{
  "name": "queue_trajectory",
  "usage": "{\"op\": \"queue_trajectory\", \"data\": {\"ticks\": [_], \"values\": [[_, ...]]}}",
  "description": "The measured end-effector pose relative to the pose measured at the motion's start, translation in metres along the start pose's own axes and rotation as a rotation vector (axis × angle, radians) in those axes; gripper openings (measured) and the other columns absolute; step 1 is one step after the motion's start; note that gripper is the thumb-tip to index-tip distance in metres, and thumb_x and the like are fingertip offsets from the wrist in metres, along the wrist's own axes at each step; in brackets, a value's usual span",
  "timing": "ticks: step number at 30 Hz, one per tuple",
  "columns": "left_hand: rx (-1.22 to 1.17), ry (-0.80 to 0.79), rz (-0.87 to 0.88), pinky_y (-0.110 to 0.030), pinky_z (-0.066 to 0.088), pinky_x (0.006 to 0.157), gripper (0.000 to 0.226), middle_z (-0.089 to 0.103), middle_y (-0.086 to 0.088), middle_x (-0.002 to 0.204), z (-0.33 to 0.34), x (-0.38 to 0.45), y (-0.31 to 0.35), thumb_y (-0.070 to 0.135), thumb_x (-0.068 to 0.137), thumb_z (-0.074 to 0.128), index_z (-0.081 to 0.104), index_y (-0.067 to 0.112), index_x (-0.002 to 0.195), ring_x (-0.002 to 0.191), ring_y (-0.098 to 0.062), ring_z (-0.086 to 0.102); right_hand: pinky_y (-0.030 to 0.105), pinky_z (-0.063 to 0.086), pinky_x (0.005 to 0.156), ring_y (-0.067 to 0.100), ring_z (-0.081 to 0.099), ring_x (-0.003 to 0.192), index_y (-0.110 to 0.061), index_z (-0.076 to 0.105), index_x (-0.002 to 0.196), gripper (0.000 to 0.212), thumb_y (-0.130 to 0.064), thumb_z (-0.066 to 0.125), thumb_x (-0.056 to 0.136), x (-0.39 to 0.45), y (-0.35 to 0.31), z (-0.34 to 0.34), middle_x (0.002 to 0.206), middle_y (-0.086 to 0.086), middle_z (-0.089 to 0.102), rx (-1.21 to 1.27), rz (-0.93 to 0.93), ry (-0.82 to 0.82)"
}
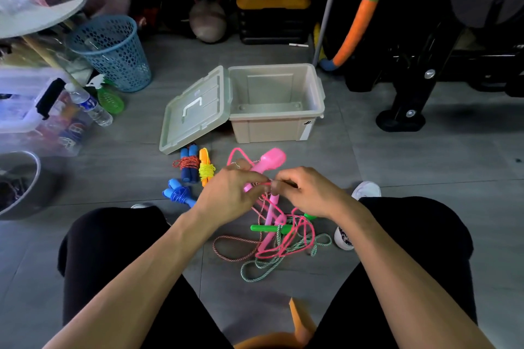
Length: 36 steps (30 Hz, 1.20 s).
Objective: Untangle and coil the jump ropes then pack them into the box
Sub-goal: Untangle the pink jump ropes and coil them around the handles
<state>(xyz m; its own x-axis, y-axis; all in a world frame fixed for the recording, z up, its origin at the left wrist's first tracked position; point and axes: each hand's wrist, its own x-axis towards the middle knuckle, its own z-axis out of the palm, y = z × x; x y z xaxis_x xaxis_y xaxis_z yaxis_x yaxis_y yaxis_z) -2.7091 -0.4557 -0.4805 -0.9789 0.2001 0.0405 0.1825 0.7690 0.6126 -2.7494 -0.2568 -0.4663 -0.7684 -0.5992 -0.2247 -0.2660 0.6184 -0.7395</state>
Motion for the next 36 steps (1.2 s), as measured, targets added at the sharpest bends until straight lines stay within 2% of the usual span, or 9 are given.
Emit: {"op": "queue_trajectory", "data": {"ticks": [4,8,11,15,19,22,25,30,36], "values": [[0.112,0.080,-0.050,-0.034,0.049,0.065,0.014,0.055,0.009,0.085,-0.004,0.001,0.000,0.043,0.088,0.058,0.070,0.038,0.094,0.081,-0.020,0.057,0.025,0.031,0.047,0.005,0.039,0.044,-0.017,0.052,0.064,0.037,-0.032,0.052,0.099,0.001,-0.004,0.000,0.060,0.007,0.055,0.017,0.032,0.036],[0.331,0.046,-0.415,-0.033,0.046,0.070,0.019,0.063,-0.003,0.102,-0.023,0.006,-0.016,0.027,0.092,0.056,0.071,0.031,0.102,0.095,-0.028,0.061,0.035,0.045,0.056,0.017,0.052,0.053,-0.013,0.062,0.070,0.041,-0.041,0.049,0.097,-0.005,0.006,-0.013,0.067,0.012,0.066,-0.082,0.146,0.008],[0.326,-0.025,-0.591,-0.038,0.052,0.079,0.021,0.064,-0.008,0.105,-0.034,0.006,-0.031,0.021,0.090,0.055,0.068,0.025,0.106,0.095,-0.033,0.061,0.033,0.042,0.056,0.019,0.051,0.053,-0.018,0.062,0.067,0.035,-0.035,0.052,0.096,-0.014,0.012,-0.025,0.059,0.006,0.059,-0.136,0.177,0.022],[0.088,-0.129,-0.545,-0.027,0.045,0.076,0.025,0.065,-0.006,0.102,-0.023,0.003,-0.030,0.032,0.085,0.067,0.068,0.028,0.109,0.089,-0.024,0.059,0.032,0.036,0.056,0.013,0.042,0.054,-0.011,0.064,0.078,0.030,-0.031,0.051,0.097,-0.015,0.008,-0.019,0.061,0.001,0.056,-0.129,0.109,0.049],[-0.017,-0.042,-0.206,-0.025,0.044,0.080,0.050,0.068,-0.001,0.107,-0.008,0.001,-0.014,0.046,0.076,0.072,0.064,0.029,0.122,0.094,-0.022,0.061,0.035,0.035,0.055,0.013,0.040,0.054,-0.013,0.055,0.071,0.033,-0.032,0.050,0.098,-0.009,0.005,-0.009,0.055,-0.008,0.053,-0.085,0.037,0.022],[-0.051,0.010,0.022,-0.030,0.049,0.079,0.045,0.065,-0.001,0.092,0.000,0.003,-0.005,0.035,0.075,0.069,0.062,0.036,0.120,0.083,-0.018,0.060,0.037,0.038,0.055,0.021,0.048,0.058,-0.014,0.061,0.080,0.028,-0.033,0.051,0.098,-0.005,0.003,-0.005,0.064,0.003,0.059,-0.078,0.034,-0.020],[-0.103,-0.002,0.096,-0.028,0.048,0.074,0.041,0.062,0.000,0.084,0.004,0.002,0.001,0.026,0.070,0.064,0.068,0.034,0.110,0.077,-0.013,0.058,0.031,0.032,0.050,0.010,0.041,0.049,-0.017,0.061,0.077,0.027,-0.030,0.052,0.099,-0.005,-0.002,-0.005,0.055,-0.004,0.049,-0.029,0.017,0.010],[-0.045,0.015,-0.023,-0.034,0.049,0.068,0.025,0.062,0.007,0.078,0.000,0.003,0.001,0.051,0.080,0.063,0.074,0.028,0.084,0.074,-0.013,0.059,0.027,0.033,0.048,0.007,0.041,0.045,-0.018,0.057,0.069,0.033,-0.032,0.054,0.098,-0.009,-0.005,-0.007,0.054,-0.004,0.049,-0.010,0.028,0.018],[0.212,0.134,-0.467,-0.030,0.045,0.065,0.009,0.062,-0.003,0.086,-0.032,0.014,-0.023,0.031,0.089,0.063,0.072,0.030,0.087,0.081,-0.027,0.060,0.016,0.029,0.047,0.004,0.039,0.046,-0.012,0.067,0.074,0.024,-0.025,0.061,0.094,-0.021,-0.004,-0.039,0.048,-0.009,0.046,0.102,-0.008,0.311]]}}
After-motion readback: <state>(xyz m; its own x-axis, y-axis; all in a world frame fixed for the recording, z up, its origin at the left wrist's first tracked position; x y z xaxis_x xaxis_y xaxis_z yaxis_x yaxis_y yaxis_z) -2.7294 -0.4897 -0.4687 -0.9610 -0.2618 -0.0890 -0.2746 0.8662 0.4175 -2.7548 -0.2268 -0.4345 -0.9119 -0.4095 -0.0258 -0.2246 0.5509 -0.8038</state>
